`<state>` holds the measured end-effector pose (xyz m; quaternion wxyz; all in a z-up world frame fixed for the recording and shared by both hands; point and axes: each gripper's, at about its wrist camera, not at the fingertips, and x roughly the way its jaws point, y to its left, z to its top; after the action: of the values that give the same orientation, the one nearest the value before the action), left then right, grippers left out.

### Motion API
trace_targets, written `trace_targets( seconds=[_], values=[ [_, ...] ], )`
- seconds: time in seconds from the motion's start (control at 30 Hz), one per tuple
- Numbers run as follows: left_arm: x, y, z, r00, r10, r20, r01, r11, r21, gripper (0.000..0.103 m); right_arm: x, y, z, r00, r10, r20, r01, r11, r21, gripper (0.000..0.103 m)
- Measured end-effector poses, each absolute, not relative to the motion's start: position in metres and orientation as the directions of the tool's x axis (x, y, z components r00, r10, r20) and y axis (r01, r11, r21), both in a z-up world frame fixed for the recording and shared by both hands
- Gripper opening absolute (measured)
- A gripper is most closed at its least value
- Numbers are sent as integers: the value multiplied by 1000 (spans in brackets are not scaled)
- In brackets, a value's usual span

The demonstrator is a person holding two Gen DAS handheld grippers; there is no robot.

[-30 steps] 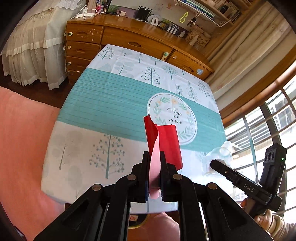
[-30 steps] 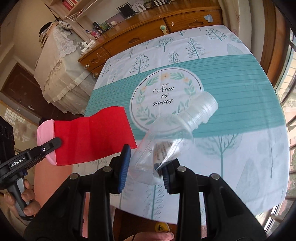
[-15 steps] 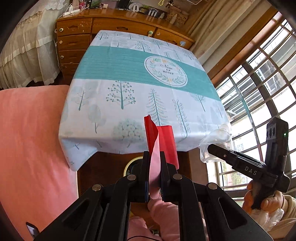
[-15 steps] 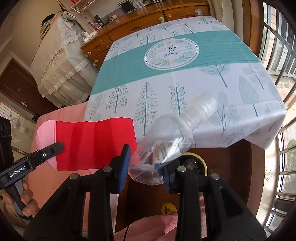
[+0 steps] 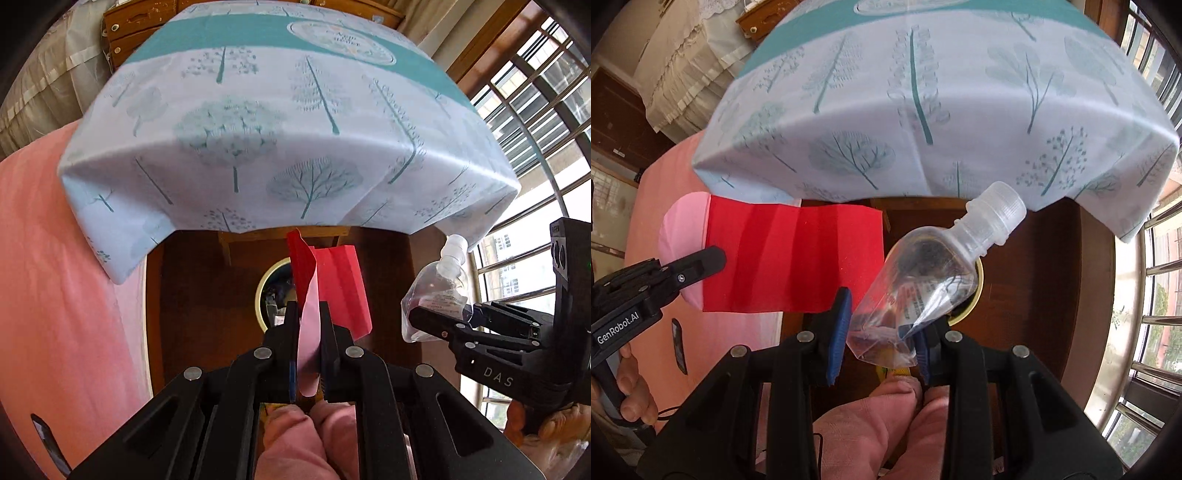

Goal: Collect trash
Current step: 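Carry the red paper and clear bottle over the bin and open both tools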

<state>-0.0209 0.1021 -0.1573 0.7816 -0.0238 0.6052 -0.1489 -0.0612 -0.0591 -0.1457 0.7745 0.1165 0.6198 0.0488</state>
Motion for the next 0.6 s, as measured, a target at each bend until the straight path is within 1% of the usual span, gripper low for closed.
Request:
trace_targets(
  seconds=[0.3, 0.47, 0.6],
  values=[
    [-14, 63, -304, 171, -193, -966, 141, 975, -170, 9, -59, -82, -282, 134, 207, -969, 21, 977, 212, 28],
    [-4, 56, -367, 160, -172, -972, 116, 981, -155, 9, -49, -90, -345, 84, 172, -982, -12, 985, 172, 28],
    [7, 53, -411, 146, -177, -973, 91, 982, -165, 9, -41, -90, -381, 54, 144, -988, -34, 989, 143, 28]
  ],
)
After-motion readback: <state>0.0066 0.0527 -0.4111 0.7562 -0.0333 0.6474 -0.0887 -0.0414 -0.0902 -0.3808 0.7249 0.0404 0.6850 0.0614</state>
